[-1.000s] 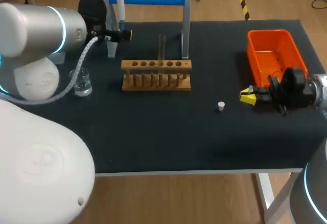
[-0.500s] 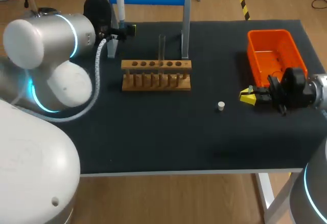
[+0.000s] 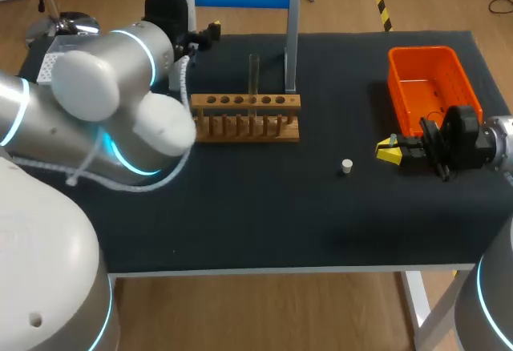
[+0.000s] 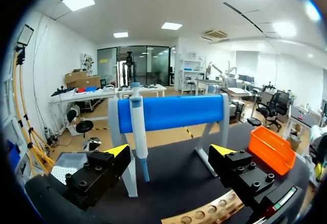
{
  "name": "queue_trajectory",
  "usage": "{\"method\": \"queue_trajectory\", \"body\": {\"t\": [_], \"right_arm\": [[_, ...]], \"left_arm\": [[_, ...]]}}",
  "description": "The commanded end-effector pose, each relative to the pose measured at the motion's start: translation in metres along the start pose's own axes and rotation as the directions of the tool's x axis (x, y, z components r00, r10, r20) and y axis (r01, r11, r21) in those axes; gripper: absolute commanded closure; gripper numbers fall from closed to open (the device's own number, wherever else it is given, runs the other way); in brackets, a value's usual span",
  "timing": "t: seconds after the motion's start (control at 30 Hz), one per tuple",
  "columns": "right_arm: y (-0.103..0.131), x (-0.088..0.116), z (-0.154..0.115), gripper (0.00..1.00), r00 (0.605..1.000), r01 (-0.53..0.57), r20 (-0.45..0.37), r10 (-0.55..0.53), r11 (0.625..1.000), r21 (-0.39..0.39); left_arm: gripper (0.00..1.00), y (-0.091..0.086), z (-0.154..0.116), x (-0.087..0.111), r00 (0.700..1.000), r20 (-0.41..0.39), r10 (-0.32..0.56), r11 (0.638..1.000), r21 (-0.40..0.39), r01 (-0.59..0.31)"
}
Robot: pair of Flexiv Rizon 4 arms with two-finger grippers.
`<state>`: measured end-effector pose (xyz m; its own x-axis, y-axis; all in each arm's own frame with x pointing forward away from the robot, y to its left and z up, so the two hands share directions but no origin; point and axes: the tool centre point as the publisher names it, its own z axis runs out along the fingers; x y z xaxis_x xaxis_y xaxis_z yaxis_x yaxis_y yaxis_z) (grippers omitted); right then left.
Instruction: Invert the test tube, pick up the pipette, mount the tip to pipette, aspirate from beaker and dispense into the tube, eject the tip, return the pipette, and cap with the stopper.
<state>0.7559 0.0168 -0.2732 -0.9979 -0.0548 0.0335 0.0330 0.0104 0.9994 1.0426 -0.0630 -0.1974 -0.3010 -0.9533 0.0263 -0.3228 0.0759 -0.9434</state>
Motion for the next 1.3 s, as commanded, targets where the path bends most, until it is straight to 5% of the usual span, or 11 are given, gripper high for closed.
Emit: {"method": "queue_trajectory", "body": {"t": [0.03,0.4,0.47,0.5,1.3], "right_arm": [[0.000,0.001,0.000,1.00,1.000,0.001,0.001,-0.001,1.000,0.001],[0.000,0.001,0.000,1.00,1.000,0.001,0.001,-0.001,1.000,0.001],[0.000,0.001,0.000,1.00,1.000,0.001,0.001,-0.001,1.000,0.001],[0.000,0.001,0.000,1.00,1.000,0.001,0.001,-0.001,1.000,0.001],[0.000,0.001,0.000,1.00,1.000,0.001,0.001,-0.001,1.000,0.001]], "left_arm": [[0.00,-0.001,0.019,0.002,0.937,0.348,-0.004,1.000,0.028,-0.006],[0.04,-0.013,0.039,-0.018,0.919,0.393,-0.028,0.999,0.041,0.012],[0.47,-0.015,0.042,-0.022,0.917,0.397,-0.032,0.999,0.042,0.017],[0.50,-0.016,0.043,-0.023,0.917,0.398,-0.036,0.999,0.042,0.021],[0.44,-0.023,0.072,-0.044,0.926,0.372,-0.066,0.998,0.043,0.054]]}}
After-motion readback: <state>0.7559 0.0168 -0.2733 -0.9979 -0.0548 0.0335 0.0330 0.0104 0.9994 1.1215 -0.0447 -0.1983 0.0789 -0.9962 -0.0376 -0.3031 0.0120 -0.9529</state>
